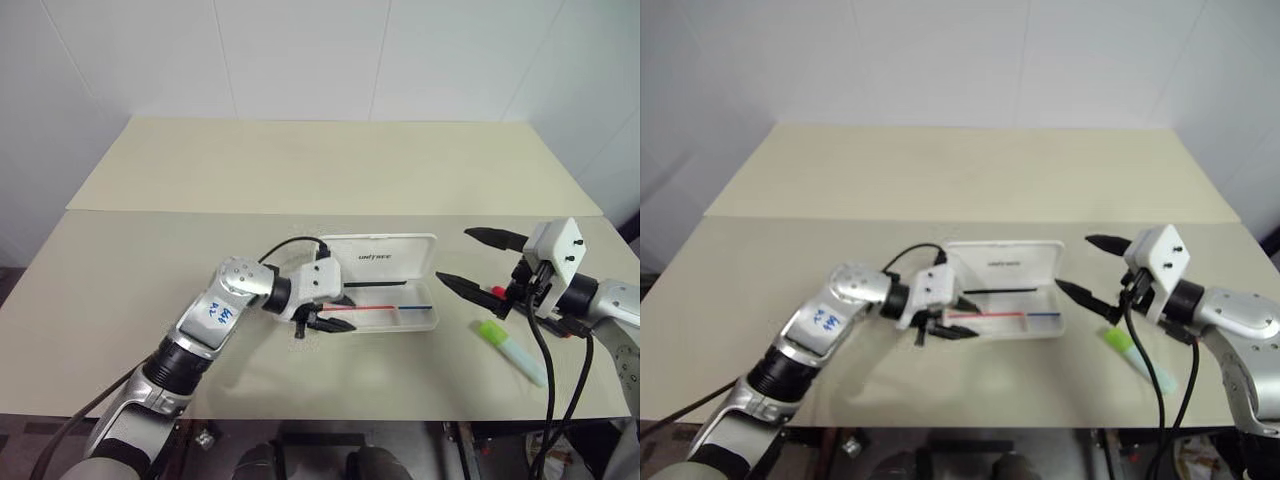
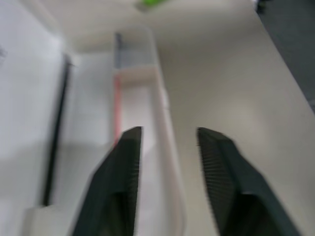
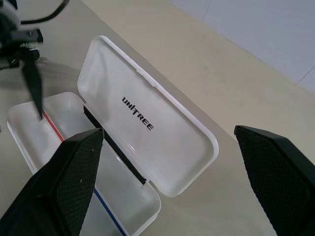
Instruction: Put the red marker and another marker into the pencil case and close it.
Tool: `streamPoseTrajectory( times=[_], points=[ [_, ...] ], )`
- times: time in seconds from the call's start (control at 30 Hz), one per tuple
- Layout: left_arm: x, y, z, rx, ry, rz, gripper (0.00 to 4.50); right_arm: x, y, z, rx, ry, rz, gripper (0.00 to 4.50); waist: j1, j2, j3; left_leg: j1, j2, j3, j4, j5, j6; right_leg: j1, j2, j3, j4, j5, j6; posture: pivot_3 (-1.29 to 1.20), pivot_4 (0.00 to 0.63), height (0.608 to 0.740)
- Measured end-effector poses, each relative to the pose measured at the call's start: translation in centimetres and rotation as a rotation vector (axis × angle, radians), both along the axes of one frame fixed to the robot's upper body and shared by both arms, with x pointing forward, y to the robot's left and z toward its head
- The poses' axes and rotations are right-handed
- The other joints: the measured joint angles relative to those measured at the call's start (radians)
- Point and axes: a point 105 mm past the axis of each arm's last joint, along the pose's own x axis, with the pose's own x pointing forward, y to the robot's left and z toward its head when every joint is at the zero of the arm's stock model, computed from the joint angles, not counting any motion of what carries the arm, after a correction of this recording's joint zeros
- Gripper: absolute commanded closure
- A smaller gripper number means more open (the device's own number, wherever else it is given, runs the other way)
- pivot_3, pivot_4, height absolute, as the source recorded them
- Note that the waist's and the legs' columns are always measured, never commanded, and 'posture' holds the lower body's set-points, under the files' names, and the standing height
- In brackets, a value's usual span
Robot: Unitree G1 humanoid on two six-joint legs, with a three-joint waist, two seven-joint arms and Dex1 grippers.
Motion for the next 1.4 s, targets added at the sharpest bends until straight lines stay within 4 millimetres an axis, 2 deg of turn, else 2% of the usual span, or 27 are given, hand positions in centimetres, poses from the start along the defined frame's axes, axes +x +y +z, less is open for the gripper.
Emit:
streamPoseTrajectory(
  times=[0.13, 0.17, 0.2, 0.33, 0.57, 0.77, 1.0, 1.1, 1.17, 1.4],
  points=[
    [-0.2, 0.8, 2.6, -0.133, -0.044, -0.053, 0.36, 0.3, -0.7, -0.6, 0.011, 0.059, -0.012, 0.00, -0.001, 0.000, 0.000, 0.000, 0.000, 0.001, 0.000, 0.000, 0.000, 0.000, 0.000, -0.001, 0.000, 0.000, 0.000, 0.00, 0.150, 0.740],
    [-0.6, 1.2, 3.3, -0.173, -0.040, -0.086, 0.11, 0.4, -1.1, -0.8, -0.001, 0.076, -0.023, 0.00, -0.001, 0.000, 0.000, 0.000, 0.000, 0.001, 0.000, 0.000, 0.000, 0.000, 0.000, -0.002, 0.000, 0.000, 0.000, 0.00, 0.150, 0.740],
    [-1.3, 1.8, 4.0, -0.217, -0.021, -0.135, 0.05, 0.5, -1.7, -0.9, -0.021, 0.091, -0.039, 0.00, -0.002, 0.000, 0.000, 0.000, 0.000, 0.001, -0.001, 0.000, 0.000, 0.000, 0.000, -0.002, 0.000, 0.000, 0.000, 0.00, 0.150, 0.740],
    [-2.2, 4.8, 5.1, -0.259, 0.038, -0.164, 0.05, 0.8, -4.6, -2.2, -0.095, 0.176, -0.127, 0.00, -0.003, 0.000, 0.000, 0.001, 0.000, 0.001, -0.001, 0.000, 0.000, 0.000, 0.000, -0.002, 0.000, 0.000, 0.000, 0.00, 0.150, 0.740],
    [-2.3, 7.5, 5.8, -0.229, 0.034, -0.105, 0.05, 0.3, -9.2, -4.9, -0.163, 0.340, -0.217, 0.00, -0.002, 0.000, 0.000, 0.000, -0.001, 0.002, 0.000, 0.000, 0.001, 0.000, 0.000, -0.001, -0.001, 0.000, 0.000, 0.00, 0.150, 0.740],
    [-1.8, 8.6, 6.1, -0.210, 0.011, -0.067, 0.05, 0.2, -12.2, -7.2, -0.177, 0.434, -0.270, 0.00, -0.005, 0.000, 0.000, 0.001, 0.000, 0.002, 0.000, 0.000, 0.001, 0.000, 0.001, -0.001, -0.001, 0.000, 0.000, 0.00, 0.150, 0.740],
    [-1.6, 9.4, 6.7, -0.207, -0.022, -0.044, 0.05, 1.5, -14.6, -8.3, -0.183, 0.487, -0.300, 0.00, -0.025, 0.000, 0.000, 0.002, 0.000, 0.004, 0.000, 0.000, 0.001, 0.000, 0.001, -0.002, -0.001, 0.000, 0.000, 0.00, 0.150, 0.740],
    [-1.5, 9.6, 6.7, -0.204, -0.021, -0.034, 0.00, 1.5, -15.2, -9.3, -0.194, 0.532, -0.297, 0.60, -0.027, 0.000, 0.000, 0.001, 0.000, 0.004, 0.000, 0.000, 0.001, 0.000, 0.001, -0.002, -0.001, 0.000, 0.000, 0.00, 0.150, 0.740],
    [-1.4, 9.7, 6.7, -0.199, -0.023, -0.029, 0.00, 1.3, -15.4, -10.2, -0.193, 0.569, -0.285, 1.23, -0.028, 0.000, 0.000, 0.001, 0.000, 0.004, 0.001, 0.000, 0.001, 0.000, 0.001, -0.001, -0.001, 0.000, 0.000, 0.00, 0.150, 0.740],
    [-1.4, 10.2, 7.0, -0.190, -0.032, -0.016, 0.00, 1.4, -14.3, -10.4, -0.175, 0.567, -0.200, 3.73, -0.031, 0.000, 0.000, 0.002, 0.001, 0.004, 0.003, 0.000, 0.000, 0.000, 0.002, -0.001, 0.001, 0.000, 0.000, 0.00, 0.150, 0.740]
  ],
)
